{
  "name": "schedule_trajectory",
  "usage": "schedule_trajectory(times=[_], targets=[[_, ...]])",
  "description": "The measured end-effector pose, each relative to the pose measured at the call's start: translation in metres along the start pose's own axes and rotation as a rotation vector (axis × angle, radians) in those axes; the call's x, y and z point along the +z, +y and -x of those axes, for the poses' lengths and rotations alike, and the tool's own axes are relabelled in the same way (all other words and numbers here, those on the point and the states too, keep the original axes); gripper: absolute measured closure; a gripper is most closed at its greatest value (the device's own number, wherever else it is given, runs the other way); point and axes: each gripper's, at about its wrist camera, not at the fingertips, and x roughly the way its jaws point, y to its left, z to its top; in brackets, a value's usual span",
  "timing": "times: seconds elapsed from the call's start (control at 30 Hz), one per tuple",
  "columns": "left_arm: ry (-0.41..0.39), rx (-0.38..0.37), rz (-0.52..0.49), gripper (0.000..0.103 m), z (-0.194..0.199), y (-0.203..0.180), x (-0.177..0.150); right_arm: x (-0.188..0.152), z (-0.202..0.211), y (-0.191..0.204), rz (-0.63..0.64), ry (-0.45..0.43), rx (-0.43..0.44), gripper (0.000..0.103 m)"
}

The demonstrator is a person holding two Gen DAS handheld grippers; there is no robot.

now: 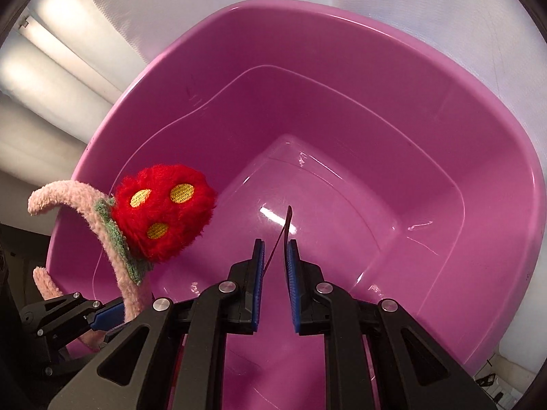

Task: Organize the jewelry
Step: 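Lift the headband with the left tool toward the pink tub while the right tool carries the hairpin, then open the left tool to drop the headband in the tub while the right tool releases the hairpin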

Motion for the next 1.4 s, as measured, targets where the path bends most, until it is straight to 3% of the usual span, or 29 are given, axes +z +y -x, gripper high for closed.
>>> schedule_trajectory(times=[0.1, 0.13, 0.17, 0.2, 0.23, 0.27, 0.53, 0.73, 1.2, 1.4], targets=[[0.04, 0.016, 0.01, 0.082, -0.009, 0.001, 0.002, 0.003, -0.002, 0.001, -0.005, 0.018, -0.01, 0.083], [0.051, 0.023, 0.012, 0.073, -0.011, 0.002, 0.001, 0.006, -0.002, 0.001, -0.007, 0.018, -0.016, 0.079], [0.056, 0.028, 0.018, 0.055, -0.012, 0.004, 0.002, 0.007, -0.001, 0.003, -0.003, 0.016, -0.024, 0.073], [0.057, 0.036, 0.027, 0.045, -0.013, 0.006, 0.003, 0.006, -0.002, 0.002, 0.005, 0.014, -0.032, 0.069], [0.048, 0.034, 0.04, 0.035, -0.012, 0.008, 0.002, 0.005, -0.002, 0.004, 0.014, 0.014, -0.039, 0.062], [0.033, 0.027, 0.049, 0.032, -0.009, 0.009, 0.002, 0.007, -0.001, 0.005, 0.023, 0.01, -0.049, 0.059], [0.007, 0.064, 0.049, 0.027, 0.0, 0.011, -0.001, 0.002, 0.008, 0.007, 0.023, -0.004, -0.046, 0.057], [-0.01, 0.083, 0.046, 0.021, 0.004, 0.015, -0.009, 0.001, 0.011, 0.011, 0.017, -0.007, -0.027, 0.039], [-0.086, 0.104, 0.034, 0.018, 0.04, 0.015, -0.028, -0.006, 0.02, 0.012, 0.037, -0.029, -0.04, 0.034], [-0.172, 0.13, -0.007, 0.016, 0.069, 0.007, -0.045, -0.02, 0.042, 0.023, 0.099, -0.096, -0.116, 0.031]])
